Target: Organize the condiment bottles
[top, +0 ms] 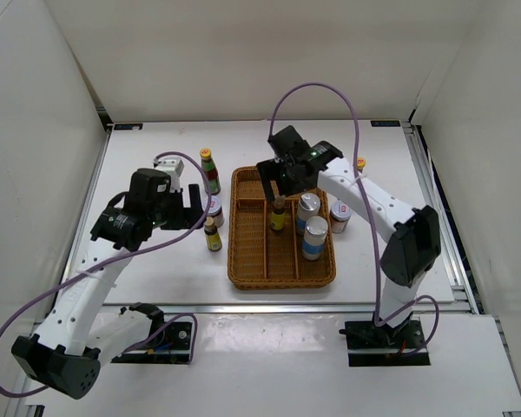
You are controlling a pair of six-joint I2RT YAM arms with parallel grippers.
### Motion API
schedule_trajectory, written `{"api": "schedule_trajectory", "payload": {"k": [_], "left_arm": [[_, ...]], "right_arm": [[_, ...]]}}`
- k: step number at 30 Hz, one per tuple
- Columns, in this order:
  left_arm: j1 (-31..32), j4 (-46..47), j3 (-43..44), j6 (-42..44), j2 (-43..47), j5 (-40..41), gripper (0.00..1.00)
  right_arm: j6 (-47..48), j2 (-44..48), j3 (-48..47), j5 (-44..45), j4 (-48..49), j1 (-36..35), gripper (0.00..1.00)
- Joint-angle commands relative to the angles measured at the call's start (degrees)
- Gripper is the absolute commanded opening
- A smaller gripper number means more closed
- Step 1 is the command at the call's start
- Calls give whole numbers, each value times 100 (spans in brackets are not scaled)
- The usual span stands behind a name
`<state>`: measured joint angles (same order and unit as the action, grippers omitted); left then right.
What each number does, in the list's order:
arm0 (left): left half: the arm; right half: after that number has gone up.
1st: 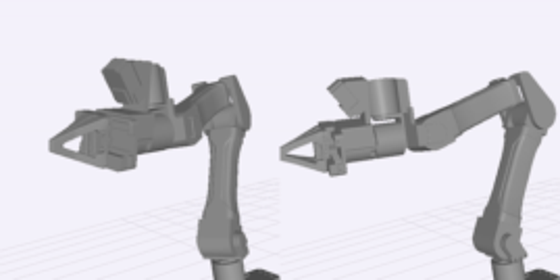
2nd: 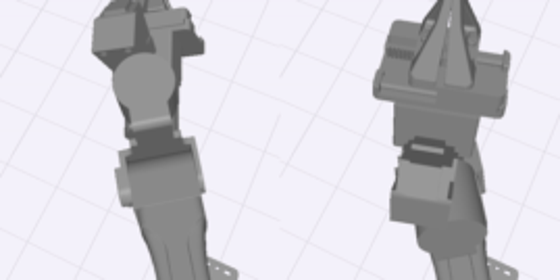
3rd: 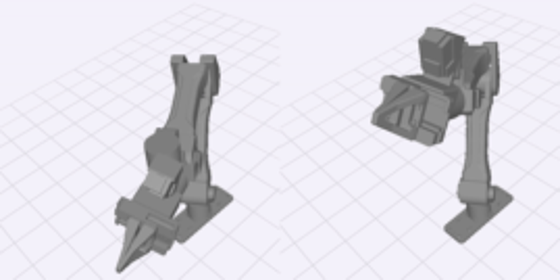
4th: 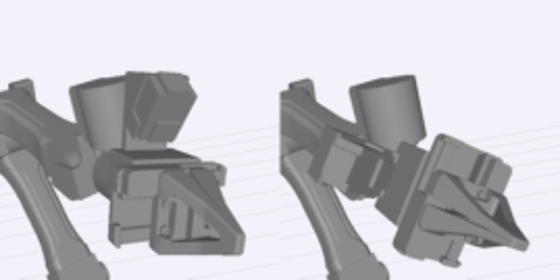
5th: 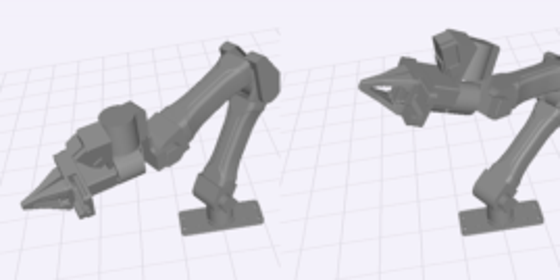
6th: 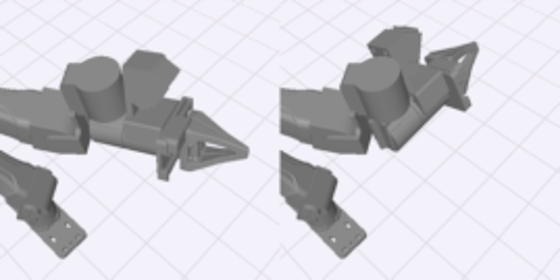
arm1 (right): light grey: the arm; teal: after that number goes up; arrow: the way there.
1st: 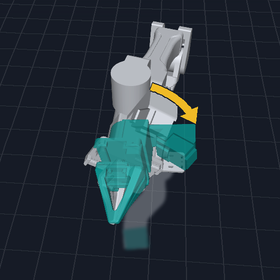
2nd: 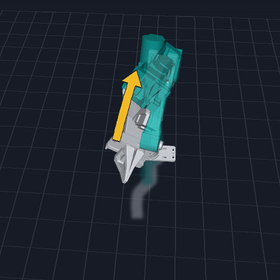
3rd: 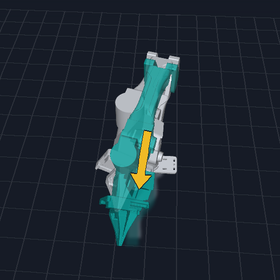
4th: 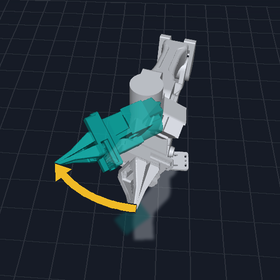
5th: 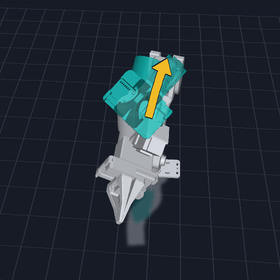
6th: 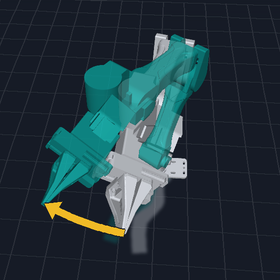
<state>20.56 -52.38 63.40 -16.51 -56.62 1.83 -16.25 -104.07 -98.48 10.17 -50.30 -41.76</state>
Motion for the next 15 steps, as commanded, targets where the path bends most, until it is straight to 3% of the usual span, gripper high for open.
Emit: {"api": "schedule_trajectory", "payload": {"k": [1, 5, 10, 15], "left_arm": [[-34, 368, -178, 78, 195, -936, 100], [-34, 614, -302, -53, -24, -1298, 100], [309, 668, -197, -115, -848, -983, 100], [361, 668, -196, -238, -1228, -675, 90]], "right_arm": [[-106, 869, -383, 292, -58, 1, 96], [-159, 1310, -506, 292, -120, 1, 97], [-273, 1793, -357, 292, -243, 1, 98], [-273, 2268, -32, 494, -366, 1, 100]]}}
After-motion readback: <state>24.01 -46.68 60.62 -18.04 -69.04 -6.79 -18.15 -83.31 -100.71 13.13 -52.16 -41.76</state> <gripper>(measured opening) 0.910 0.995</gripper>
